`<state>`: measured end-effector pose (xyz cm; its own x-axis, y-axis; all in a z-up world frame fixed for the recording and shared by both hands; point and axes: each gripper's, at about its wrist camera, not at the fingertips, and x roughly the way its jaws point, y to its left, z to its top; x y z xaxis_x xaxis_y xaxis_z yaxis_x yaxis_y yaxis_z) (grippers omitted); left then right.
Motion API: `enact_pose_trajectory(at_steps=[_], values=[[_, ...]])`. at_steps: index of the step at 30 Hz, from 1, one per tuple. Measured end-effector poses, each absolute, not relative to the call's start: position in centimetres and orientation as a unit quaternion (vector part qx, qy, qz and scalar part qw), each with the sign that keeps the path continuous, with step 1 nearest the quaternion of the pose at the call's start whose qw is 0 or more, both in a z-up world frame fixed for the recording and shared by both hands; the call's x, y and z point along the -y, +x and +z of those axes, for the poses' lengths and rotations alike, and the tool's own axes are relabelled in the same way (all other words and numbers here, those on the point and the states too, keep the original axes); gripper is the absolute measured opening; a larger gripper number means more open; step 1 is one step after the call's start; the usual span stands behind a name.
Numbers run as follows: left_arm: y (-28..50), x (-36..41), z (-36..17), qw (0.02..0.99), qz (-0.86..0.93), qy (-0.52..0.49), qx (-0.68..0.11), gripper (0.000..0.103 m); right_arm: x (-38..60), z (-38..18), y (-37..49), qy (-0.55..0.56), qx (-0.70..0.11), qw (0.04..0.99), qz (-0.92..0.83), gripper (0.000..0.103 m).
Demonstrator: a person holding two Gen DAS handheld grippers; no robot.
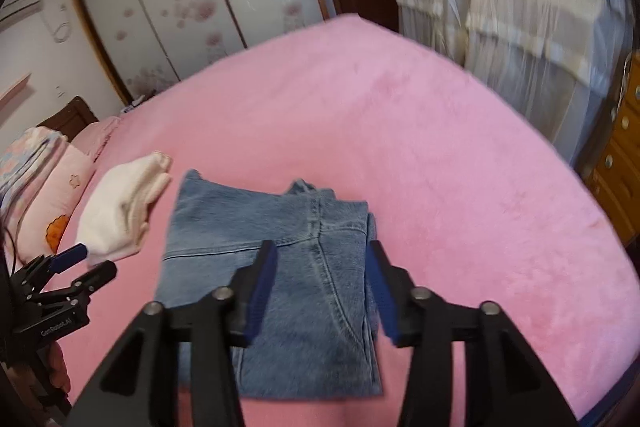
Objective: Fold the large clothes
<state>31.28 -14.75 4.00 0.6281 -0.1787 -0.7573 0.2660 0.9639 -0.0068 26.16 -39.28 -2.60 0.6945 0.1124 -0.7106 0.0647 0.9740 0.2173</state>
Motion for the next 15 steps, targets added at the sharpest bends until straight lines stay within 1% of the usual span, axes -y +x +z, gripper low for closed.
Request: enact_pose_trajectory(at_steps=[3, 6, 11, 15], values=[[29.4, 14.9, 5.1, 0.896, -0.138, 0.055, -0.418, 0.075, 38.1, -0.5, 24.2, 0.078, -0.371, 0.925, 0.018, 0.060], [28.0, 15.0, 5.8, 0.894, -0.149, 0.055, -0.420, 0.075, 37.0, 1.1, 22.7, 0.043, -0.357, 0.933, 0.028, 0.064], [27.0, 14.9, 5.9, 0.891, -0.145, 0.047, -0.427, 0.076, 36.2, 1.8, 21.5, 0.020, -0.351, 0.934, 0.057, 0.064], [27.5, 14.4, 4.7, 0.881, -0.144, 0.038, -0.448, 0.076, 36.0, 1.1, 21.4, 0.002, -0.368, 0.927, 0.067, 0.065]])
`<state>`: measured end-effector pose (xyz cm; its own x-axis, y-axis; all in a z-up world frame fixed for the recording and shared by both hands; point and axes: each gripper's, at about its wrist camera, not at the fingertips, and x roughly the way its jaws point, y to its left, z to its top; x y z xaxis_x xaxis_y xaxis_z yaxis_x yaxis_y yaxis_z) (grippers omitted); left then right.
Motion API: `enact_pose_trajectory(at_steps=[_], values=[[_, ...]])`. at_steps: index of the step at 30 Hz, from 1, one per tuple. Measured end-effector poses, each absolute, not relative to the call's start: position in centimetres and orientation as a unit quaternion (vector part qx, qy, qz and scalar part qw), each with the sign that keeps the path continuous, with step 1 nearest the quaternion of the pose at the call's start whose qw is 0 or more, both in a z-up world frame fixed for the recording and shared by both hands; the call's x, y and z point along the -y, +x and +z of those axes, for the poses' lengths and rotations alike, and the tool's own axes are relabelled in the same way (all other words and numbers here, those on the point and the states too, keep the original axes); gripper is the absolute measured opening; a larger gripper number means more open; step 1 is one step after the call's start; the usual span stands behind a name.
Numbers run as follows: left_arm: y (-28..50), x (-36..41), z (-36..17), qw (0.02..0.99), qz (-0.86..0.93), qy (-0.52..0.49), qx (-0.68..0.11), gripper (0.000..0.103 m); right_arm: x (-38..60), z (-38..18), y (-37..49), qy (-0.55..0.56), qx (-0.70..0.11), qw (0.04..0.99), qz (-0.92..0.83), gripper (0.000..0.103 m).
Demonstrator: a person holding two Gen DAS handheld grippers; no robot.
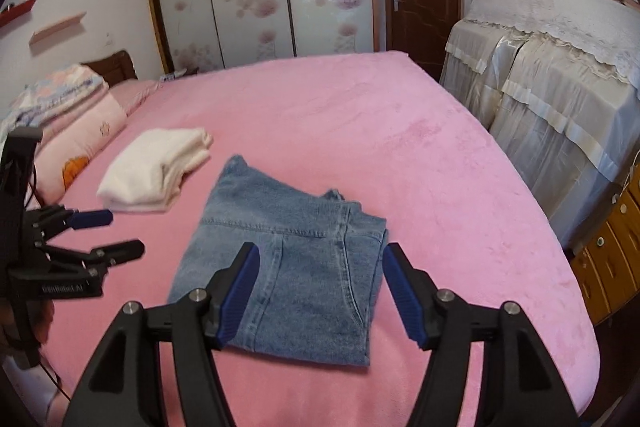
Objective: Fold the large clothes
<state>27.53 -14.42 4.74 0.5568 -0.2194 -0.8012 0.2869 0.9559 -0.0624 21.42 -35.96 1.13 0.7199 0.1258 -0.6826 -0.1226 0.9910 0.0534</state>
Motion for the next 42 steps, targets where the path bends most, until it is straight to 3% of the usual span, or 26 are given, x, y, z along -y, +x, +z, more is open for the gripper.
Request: enact_pose_trajectory(at_steps=[3, 9, 20, 29, 35, 42], values=[[28.6, 14.1, 3.0, 0.871, -0.137, 0.036, -0.471, 0.076, 36.9, -0.9, 22.7, 0.016, -0.413, 0.909, 0.059, 0.079], [30.9, 13.1, -2.3, 0.814, -0.227, -0.046, -0.533, 0.076, 39.8, -6.0, 24.7, 0.074, -0.477, 0.873, 0.069, 0.079], [36.4, 11.4, -9.0, 0.770, -0.245, -0.147, -0.571, 0.076, 44.8, -15.5, 30.5, 0.245, -0.542, 0.795, 0.121, 0.079], [40.2, 11.6, -12.9, 0.746, -0.249, -0.184, -0.590, 0.087, 43.3, -20.0, 35.1, 0.300, -0.549, 0.751, 0.212, 0.080], [41.3, 12.0, -15.0, 0.736, -0.265, -0.214, -0.585, 0.094, 41.1, -21.1, 37.3, 0.288, -0.545, 0.743, 0.260, 0.080], [41.8, 14.3, -14.9, 0.748, -0.259, -0.163, -0.590, 0.098, 39.4, -20.8, 38.3, 0.220, -0.571, 0.743, 0.272, 0.077]])
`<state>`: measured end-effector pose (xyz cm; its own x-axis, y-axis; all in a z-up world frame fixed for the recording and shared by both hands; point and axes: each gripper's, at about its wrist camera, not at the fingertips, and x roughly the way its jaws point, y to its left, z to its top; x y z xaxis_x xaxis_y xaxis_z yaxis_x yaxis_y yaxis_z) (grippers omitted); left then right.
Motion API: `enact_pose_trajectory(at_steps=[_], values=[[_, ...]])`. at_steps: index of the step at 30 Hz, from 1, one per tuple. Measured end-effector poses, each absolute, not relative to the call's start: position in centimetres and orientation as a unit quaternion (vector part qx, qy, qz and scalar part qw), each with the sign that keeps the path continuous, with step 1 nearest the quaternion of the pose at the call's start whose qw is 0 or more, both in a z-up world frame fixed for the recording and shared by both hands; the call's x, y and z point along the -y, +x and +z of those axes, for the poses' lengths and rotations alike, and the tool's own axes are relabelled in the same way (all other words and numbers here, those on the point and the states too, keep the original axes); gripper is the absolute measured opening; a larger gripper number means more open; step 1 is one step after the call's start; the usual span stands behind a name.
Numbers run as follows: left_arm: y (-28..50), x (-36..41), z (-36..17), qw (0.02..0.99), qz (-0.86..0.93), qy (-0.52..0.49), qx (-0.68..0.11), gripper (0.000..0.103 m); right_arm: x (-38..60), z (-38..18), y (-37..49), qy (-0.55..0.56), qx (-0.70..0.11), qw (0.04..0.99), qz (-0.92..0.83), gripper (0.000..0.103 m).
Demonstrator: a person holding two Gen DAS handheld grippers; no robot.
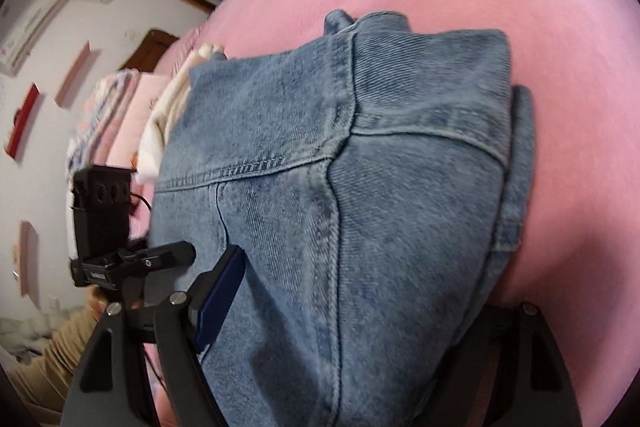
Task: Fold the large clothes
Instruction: 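Grasp the jeans leg end with both tools and lift it toward the waistband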
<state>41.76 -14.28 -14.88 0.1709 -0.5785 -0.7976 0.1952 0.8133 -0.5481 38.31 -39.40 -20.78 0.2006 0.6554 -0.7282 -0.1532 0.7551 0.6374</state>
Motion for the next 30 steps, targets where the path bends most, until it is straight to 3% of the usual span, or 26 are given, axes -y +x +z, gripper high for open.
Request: enact_pose_trajectory(at_steps=[4, 8, 12, 17, 22, 30], values=[[41.7, 15.2, -14.4, 0.758, -0.237, -0.145, -0.590, 0.096, 38.5, -20.7, 38.3, 0.188, -0.575, 0.756, 0.251, 0.072], [41.0, 16.3, -13.7, 0.776, -0.215, -0.117, -0.581, 0.089, 38.4, -20.1, 37.4, 0.171, -0.562, 0.777, 0.228, 0.059], [40.3, 16.8, -12.8, 0.793, -0.203, -0.100, -0.566, 0.079, 38.9, -19.5, 36.9, 0.184, -0.552, 0.786, 0.212, 0.040], [39.0, 17.3, -10.5, 0.814, -0.202, -0.055, -0.543, 0.062, 39.0, -18.1, 35.7, 0.185, -0.529, 0.804, 0.198, 0.025], [37.0, 16.6, -7.1, 0.830, -0.207, -0.032, -0.517, 0.046, 37.7, -14.7, 33.5, 0.157, -0.509, 0.827, 0.178, 0.022], [31.9, 12.8, -2.7, 0.830, -0.217, -0.025, -0.513, 0.043, 33.5, -9.3, 28.1, 0.129, -0.501, 0.837, 0.179, 0.020]])
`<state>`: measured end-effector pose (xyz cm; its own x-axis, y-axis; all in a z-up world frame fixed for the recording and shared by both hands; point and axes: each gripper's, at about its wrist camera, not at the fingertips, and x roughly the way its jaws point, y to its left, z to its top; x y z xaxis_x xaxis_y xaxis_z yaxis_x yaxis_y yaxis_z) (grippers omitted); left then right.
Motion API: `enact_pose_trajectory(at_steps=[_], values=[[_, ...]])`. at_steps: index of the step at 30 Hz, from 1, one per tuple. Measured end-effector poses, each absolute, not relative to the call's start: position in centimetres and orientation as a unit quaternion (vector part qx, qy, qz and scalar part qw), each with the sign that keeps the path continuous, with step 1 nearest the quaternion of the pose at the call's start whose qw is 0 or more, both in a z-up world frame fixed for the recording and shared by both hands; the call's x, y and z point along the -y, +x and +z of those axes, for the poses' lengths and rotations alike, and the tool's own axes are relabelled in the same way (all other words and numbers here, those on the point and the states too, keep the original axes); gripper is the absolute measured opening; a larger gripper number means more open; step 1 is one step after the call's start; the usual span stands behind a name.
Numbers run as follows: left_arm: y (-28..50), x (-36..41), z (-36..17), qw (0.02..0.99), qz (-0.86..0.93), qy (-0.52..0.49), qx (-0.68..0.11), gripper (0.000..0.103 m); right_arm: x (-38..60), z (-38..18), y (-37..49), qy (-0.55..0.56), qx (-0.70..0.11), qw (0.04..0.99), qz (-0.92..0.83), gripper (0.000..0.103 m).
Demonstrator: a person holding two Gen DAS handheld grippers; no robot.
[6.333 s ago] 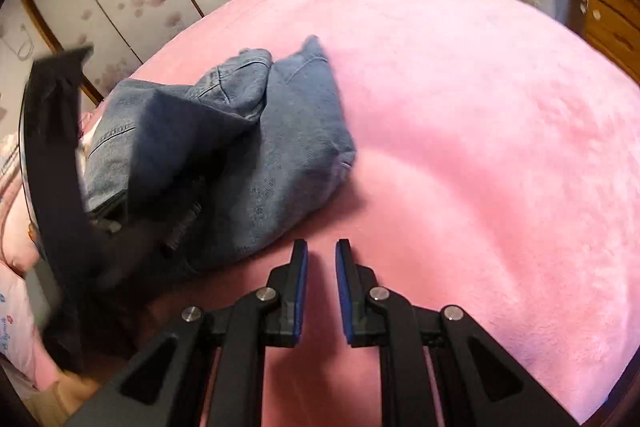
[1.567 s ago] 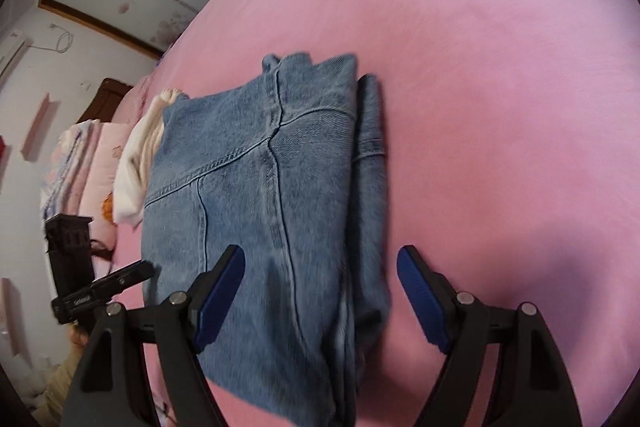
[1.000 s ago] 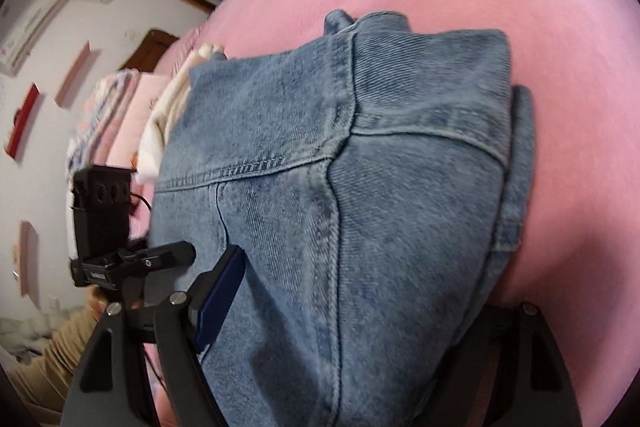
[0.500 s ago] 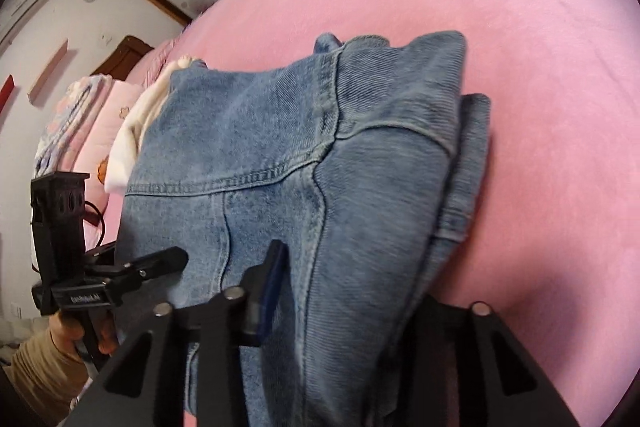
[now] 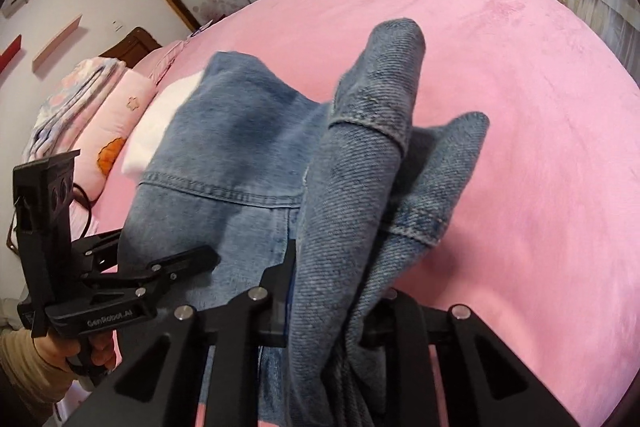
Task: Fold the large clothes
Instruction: 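Grasp the jeans leg end with both tools and lift it toward the waistband, then lay the folded jeans onto the cream garment stack and open both tools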
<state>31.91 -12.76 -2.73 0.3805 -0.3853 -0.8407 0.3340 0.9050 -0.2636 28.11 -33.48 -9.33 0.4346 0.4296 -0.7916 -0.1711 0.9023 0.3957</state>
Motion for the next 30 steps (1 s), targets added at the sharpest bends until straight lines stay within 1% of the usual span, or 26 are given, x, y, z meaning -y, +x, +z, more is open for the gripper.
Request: enact_pose_trajectory(at_steps=[9, 16, 23, 30], values=[[25.0, 4.8, 1.6, 0.833, -0.198, -0.033, -0.516, 0.043, 28.7, -5.8, 23.2, 0.139, -0.505, 0.822, 0.222, 0.020], [23.1, -2.7, 5.2, 0.846, -0.169, -0.040, -0.504, 0.043, 21.8, -2.4, 22.0, 0.120, -0.493, 0.820, 0.264, 0.020], [25.8, -11.5, 8.6, 0.866, -0.127, -0.035, -0.483, 0.043, 13.5, 0.9, 26.2, 0.114, -0.475, 0.817, 0.306, 0.020], [34.4, -18.9, 11.3, 0.878, -0.101, -0.013, -0.467, 0.043, 6.1, 2.9, 35.3, 0.140, -0.456, 0.817, 0.324, 0.020]])
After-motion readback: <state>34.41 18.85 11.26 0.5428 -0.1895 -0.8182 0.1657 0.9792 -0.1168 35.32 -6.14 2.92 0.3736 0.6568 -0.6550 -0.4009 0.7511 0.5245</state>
